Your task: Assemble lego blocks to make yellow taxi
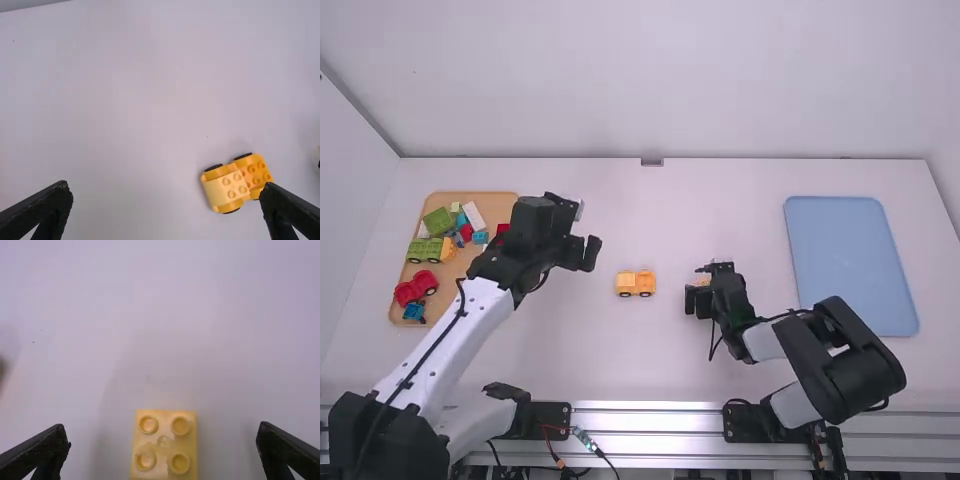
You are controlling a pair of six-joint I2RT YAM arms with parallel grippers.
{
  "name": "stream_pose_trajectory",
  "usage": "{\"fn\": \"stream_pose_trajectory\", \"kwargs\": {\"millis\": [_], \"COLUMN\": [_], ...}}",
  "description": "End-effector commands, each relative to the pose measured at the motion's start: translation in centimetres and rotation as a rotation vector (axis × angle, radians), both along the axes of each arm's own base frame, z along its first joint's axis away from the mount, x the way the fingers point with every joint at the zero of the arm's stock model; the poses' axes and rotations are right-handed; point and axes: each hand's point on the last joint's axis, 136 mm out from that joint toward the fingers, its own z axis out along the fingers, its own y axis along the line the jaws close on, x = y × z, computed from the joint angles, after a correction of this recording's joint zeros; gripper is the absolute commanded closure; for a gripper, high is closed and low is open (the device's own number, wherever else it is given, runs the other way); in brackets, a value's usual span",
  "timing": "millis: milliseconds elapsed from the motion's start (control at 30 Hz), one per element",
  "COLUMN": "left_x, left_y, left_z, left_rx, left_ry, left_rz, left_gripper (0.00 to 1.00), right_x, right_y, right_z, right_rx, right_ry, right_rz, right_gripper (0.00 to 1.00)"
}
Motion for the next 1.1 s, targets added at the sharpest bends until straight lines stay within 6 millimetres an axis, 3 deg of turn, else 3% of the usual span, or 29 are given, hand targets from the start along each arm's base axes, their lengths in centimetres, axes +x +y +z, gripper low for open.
{"fn": "stream_pose_trajectory", "kwargs": {"millis": [0, 200, 533, 767, 1067], "left_x": [-0.3, -0.4, -0.3, -0.4, -0.4], "left_y": [0.0, 0.0, -0.1, 0.0, 0.0], "left_z": [0.3, 0.2, 0.3, 0.2, 0.1], "left_rx": [-0.001, 0.031, 0.036, 0.037, 0.038], "left_ry": [-0.007, -0.015, -0.021, -0.016, -0.014], "left_rz": [0.004, -0.031, -0.040, -0.040, -0.040], "left_gripper": [0.01, 0.01, 0.01, 0.01, 0.01], "right_x": [1.8, 2.6, 2.2, 1.3, -0.4], "right_y": [1.5, 1.3, 1.1, 0.6, 0.7], "right_z": [2.8, 4.9, 5.8, 4.2, 1.2], "right_rx": [0.035, -0.049, -0.026, -0.059, -0.139], "right_ry": [-0.052, 0.018, 0.276, 0.460, 0.639], "right_rz": [0.037, 0.039, 0.072, 0.057, 0.034], "right_gripper": [0.01, 0.01, 0.01, 0.00, 0.13]}}
